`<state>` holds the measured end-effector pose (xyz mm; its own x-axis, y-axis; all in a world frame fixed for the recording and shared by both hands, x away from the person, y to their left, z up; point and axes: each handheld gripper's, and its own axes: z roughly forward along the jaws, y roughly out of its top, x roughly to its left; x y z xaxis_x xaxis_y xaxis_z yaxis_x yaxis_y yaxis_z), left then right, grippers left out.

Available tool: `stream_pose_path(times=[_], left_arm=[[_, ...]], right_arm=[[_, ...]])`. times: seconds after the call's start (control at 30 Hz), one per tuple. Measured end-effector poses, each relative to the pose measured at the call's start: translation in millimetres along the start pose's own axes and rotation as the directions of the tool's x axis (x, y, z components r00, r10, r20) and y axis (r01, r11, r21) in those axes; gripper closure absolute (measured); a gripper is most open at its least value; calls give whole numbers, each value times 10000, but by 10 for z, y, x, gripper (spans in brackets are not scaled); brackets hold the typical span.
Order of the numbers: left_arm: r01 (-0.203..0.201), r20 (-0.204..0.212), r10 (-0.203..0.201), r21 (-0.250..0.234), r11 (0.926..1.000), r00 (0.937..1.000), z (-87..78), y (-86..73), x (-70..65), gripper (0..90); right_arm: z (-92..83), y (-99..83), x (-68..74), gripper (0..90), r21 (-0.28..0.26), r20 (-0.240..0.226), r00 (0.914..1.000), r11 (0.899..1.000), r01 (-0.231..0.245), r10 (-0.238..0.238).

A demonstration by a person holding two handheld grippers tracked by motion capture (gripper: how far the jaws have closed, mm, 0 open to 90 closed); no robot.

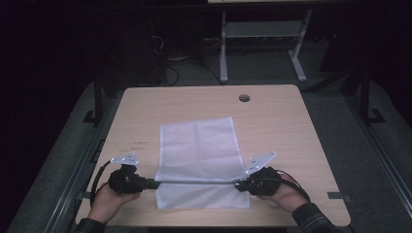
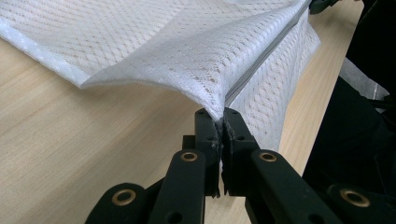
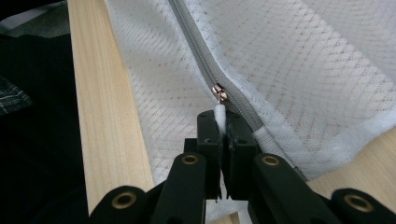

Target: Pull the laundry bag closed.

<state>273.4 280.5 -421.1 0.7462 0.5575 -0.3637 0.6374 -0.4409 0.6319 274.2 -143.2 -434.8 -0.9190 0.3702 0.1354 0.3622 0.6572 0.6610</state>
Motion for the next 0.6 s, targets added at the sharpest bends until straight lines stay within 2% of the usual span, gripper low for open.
stream_pose_path(times=[0.23,0.37,0.57,0.6], left_arm=[[31,-12,-31,-13,10000,10000,-3,1,4,865],[30,-167,-30,-29,10000,9999,-13,3,10,865],[23,-162,-23,-30,10000,9999,-1,19,3,866],[28,-292,-28,-23,10000,9996,-3,21,2,866]], right_arm=[[-11,-7,-12,860,66,49,10000,10000,7,-7],[-18,-12,-19,860,136,101,9999,9999,60,-61],[-52,-39,-43,861,82,167,9998,9999,-73,71],[-52,-39,-43,861,82,167,9998,9999,-73,71]])
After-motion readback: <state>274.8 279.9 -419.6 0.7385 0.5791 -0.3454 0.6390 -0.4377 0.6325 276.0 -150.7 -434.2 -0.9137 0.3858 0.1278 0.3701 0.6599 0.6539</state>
